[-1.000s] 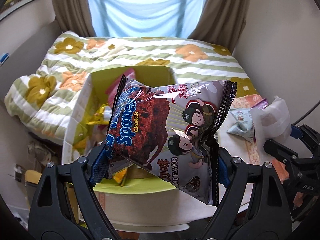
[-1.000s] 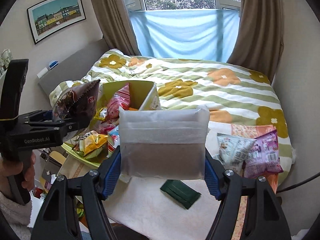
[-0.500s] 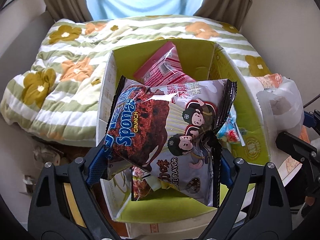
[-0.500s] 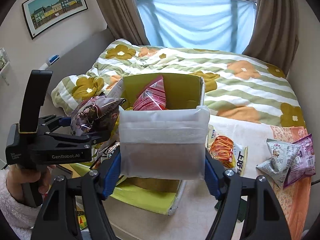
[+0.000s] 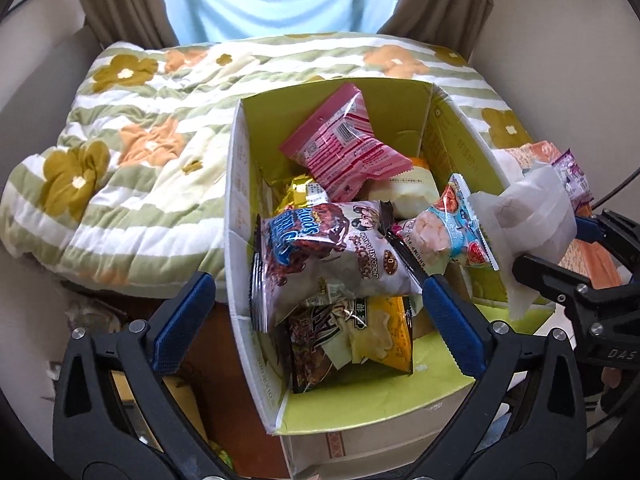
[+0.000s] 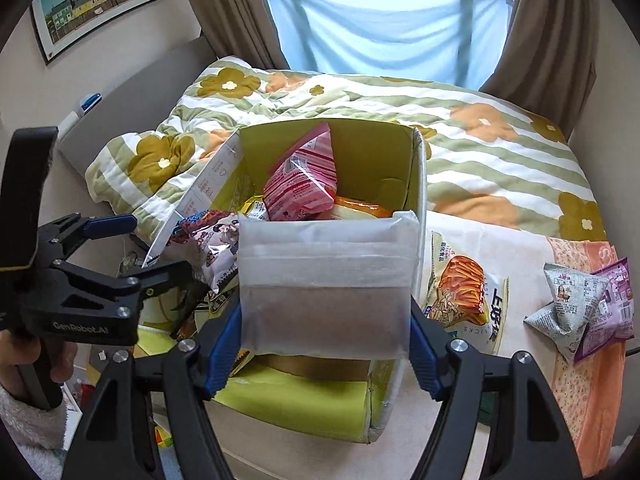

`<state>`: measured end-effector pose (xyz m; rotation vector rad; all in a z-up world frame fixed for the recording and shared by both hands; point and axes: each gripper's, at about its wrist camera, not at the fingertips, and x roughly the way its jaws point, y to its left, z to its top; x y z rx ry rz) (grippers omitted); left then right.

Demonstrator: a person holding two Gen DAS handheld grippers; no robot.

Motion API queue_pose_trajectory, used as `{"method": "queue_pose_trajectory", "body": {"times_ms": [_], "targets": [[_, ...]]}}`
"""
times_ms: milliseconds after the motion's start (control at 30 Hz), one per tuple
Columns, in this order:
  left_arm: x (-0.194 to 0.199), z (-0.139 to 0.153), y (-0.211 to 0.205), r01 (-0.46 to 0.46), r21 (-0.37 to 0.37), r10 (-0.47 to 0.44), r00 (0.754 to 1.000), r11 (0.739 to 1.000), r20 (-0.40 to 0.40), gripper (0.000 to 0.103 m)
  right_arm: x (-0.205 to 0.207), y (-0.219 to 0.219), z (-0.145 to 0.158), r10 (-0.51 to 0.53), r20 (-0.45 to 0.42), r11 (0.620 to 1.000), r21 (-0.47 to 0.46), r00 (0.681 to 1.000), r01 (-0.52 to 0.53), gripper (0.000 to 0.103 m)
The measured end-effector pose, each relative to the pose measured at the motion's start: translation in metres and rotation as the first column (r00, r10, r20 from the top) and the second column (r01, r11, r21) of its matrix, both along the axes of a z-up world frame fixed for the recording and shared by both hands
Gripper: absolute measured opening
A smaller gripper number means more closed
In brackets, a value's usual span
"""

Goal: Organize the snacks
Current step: 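Carry both bags over the cardboard box and open both tools to drop them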

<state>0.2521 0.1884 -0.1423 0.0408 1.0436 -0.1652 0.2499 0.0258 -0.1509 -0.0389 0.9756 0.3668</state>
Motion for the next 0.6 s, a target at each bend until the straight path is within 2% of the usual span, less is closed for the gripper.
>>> {"method": "queue_pose_trajectory", "body": {"times_ms": [267, 367, 400, 600], "targets": [[-0.012, 0.002, 0.016, -0.058, -0.002, 0.058, 0.998, 0.998, 0.009, 0.102, 0.000, 0.008, -0.019, 0.011, -0.030, 1.000, -0.016, 0.999, -0.011, 0.071], [-0.015, 0.000, 0.019, -0.072, -0.027, 0.072, 0.997, 0.997, 0.008, 0.102, -0.006, 0.007, -0.019, 0.029, -0.005, 1.000, 0.006, 1.000, -0.029, 0.082], [-0.016, 0.000, 0.019, -0.074, -0.029, 0.074, 0.997, 0.997, 0.006, 0.102, -0.007, 0.008, -0.018, 0.036, 0.002, 0.999, 0.005, 0.999, -0.036, 0.090], [-0.021, -0.002, 0.017, -0.070, -0.038, 0.070, 0.998, 0.997, -0.001, 0.102, -0.014, 0.009, -0.018, 0.044, -0.003, 0.999, -0.015, 0.999, -0.044, 0.092]]}}
